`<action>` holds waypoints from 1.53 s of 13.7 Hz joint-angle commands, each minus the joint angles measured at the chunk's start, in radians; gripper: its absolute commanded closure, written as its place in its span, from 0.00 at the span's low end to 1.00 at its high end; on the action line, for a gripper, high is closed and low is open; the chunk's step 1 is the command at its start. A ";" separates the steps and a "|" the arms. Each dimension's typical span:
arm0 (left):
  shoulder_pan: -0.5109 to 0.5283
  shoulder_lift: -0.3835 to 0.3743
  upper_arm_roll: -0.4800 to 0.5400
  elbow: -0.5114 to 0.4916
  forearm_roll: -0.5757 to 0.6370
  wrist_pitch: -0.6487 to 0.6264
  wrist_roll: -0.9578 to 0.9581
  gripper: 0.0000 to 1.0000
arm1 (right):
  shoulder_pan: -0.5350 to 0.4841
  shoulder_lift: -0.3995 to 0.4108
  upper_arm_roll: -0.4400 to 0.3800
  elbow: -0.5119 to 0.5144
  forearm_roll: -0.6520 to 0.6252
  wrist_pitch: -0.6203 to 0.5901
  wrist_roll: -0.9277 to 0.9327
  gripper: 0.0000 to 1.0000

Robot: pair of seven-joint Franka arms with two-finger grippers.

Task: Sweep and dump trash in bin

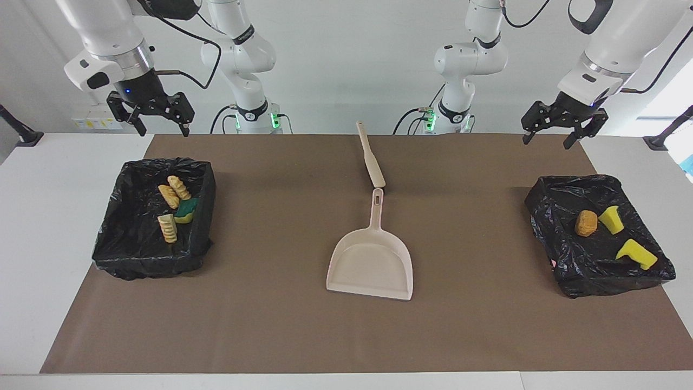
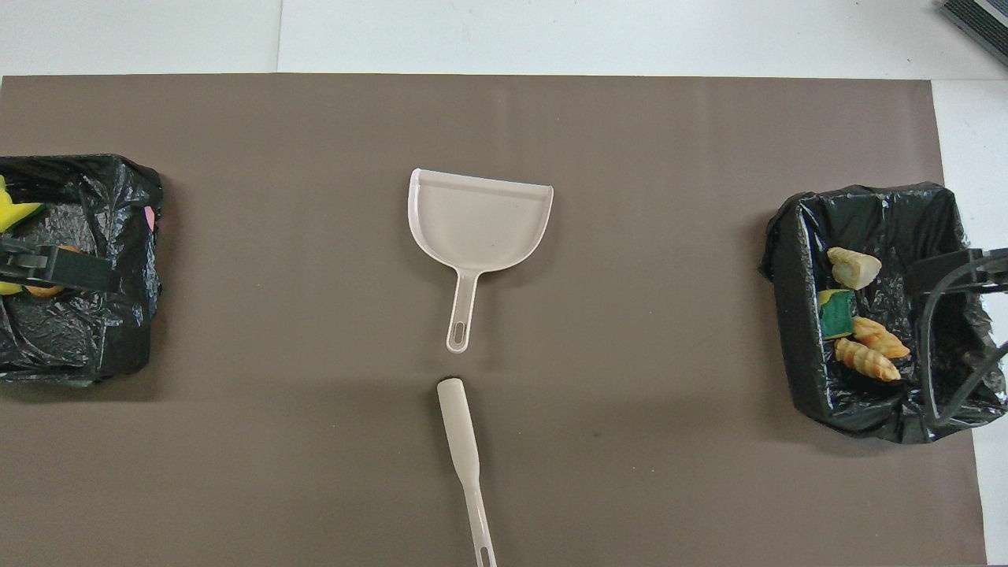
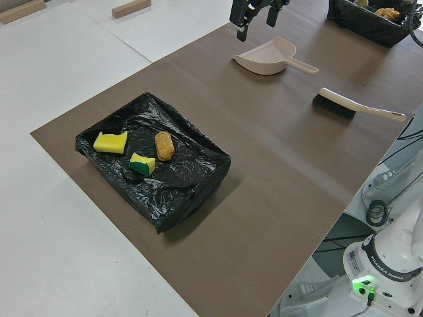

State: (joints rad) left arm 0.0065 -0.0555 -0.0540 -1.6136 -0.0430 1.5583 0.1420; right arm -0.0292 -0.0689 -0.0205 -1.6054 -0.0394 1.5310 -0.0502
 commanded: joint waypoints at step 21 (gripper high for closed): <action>0.004 -0.026 0.003 0.017 0.009 -0.035 0.021 0.00 | -0.005 -0.019 0.004 -0.018 0.018 -0.005 0.015 0.00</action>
State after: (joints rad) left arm 0.0066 -0.0719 -0.0505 -1.6063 -0.0501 1.5477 0.1428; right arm -0.0292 -0.0689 -0.0205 -1.6054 -0.0394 1.5311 -0.0502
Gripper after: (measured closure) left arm 0.000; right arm 0.000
